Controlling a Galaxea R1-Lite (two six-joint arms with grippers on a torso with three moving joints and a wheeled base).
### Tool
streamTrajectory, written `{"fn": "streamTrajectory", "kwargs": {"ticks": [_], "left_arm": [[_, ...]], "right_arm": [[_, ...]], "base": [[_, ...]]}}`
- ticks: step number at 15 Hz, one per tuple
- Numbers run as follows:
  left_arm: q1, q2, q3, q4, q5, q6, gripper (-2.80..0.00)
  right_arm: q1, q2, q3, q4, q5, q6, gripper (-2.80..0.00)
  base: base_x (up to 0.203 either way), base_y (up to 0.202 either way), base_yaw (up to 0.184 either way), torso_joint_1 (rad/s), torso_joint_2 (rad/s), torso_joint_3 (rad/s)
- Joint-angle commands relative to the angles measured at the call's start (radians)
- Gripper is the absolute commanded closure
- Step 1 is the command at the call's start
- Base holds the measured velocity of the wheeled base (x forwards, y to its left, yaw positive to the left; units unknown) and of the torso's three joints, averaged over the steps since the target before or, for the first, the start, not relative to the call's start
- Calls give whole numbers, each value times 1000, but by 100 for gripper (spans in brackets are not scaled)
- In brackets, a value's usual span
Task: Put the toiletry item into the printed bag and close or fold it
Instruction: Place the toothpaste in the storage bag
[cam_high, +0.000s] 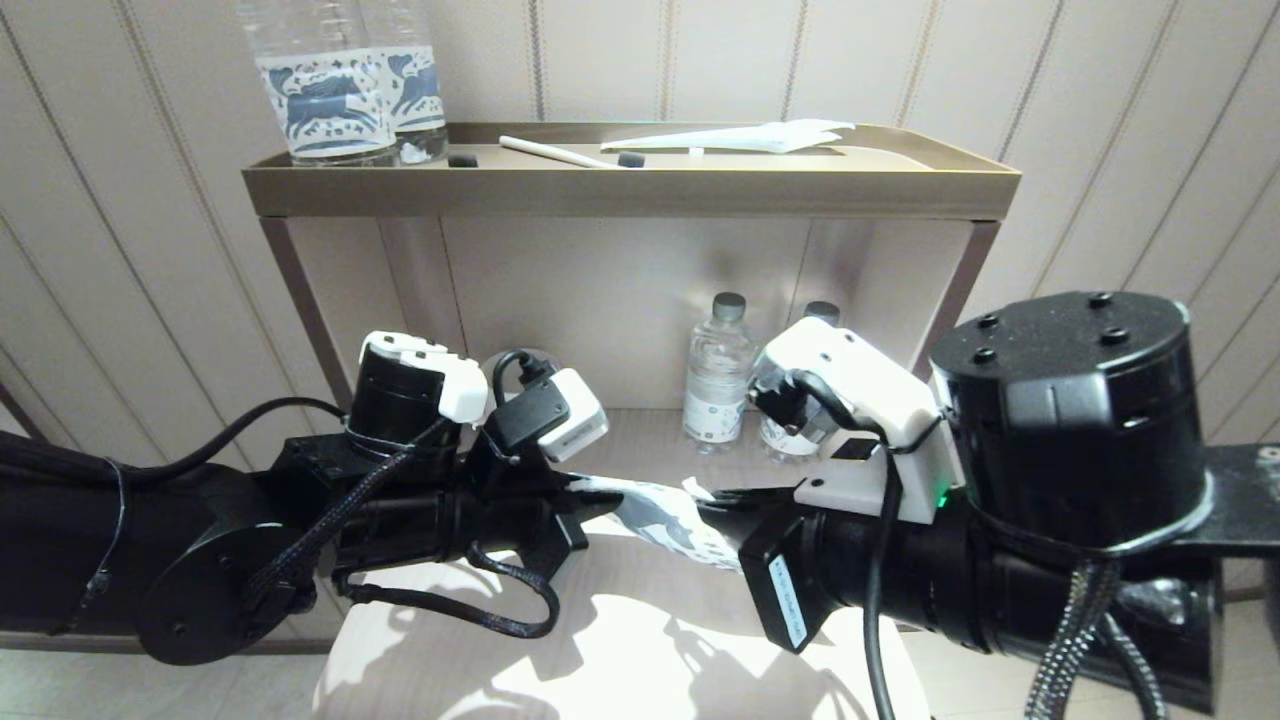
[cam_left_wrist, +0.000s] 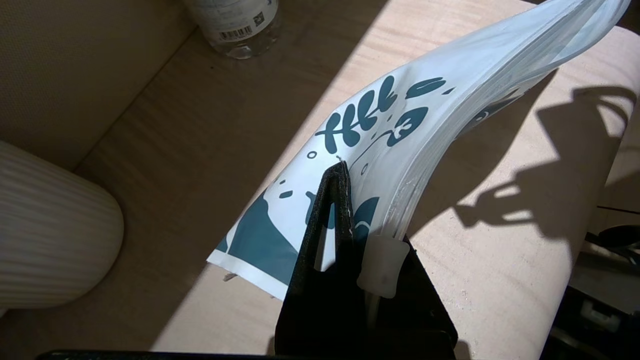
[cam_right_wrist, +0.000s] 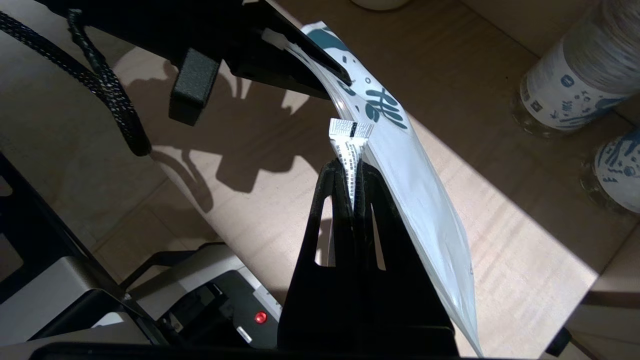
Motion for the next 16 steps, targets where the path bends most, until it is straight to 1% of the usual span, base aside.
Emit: {"fn": "streamTrajectory", "kwargs": {"ticks": [1,2,8,9,14,16], "left_arm": [[0,1,-1,-3,-1,2,0],[0,2,2,-3,-1,3,0],[-2,0,5,-5,0,3,0],[-15,-1,8,-5,1,3,0],[-22,0,13,-5,0,3,0],[-23,0,14,-5,0,3,0]], "right_arm": [[-2,-8,26,-44,34,-5,0],[-2,-9,42,-64,56,-11,0],[-29,41,41,-68,60,-12,0],[-31,54,43,-69,59,-12,0],[-63,102,45,-70,78,-12,0],[-90,116,40,-70,82,-12,0]], "base": [[0,0,0,0,0,0],[0,0,0,0,0,0],[0,0,0,0,0,0],[0,0,0,0,0,0],[0,0,0,0,0,0],[0,0,0,0,0,0]]}}
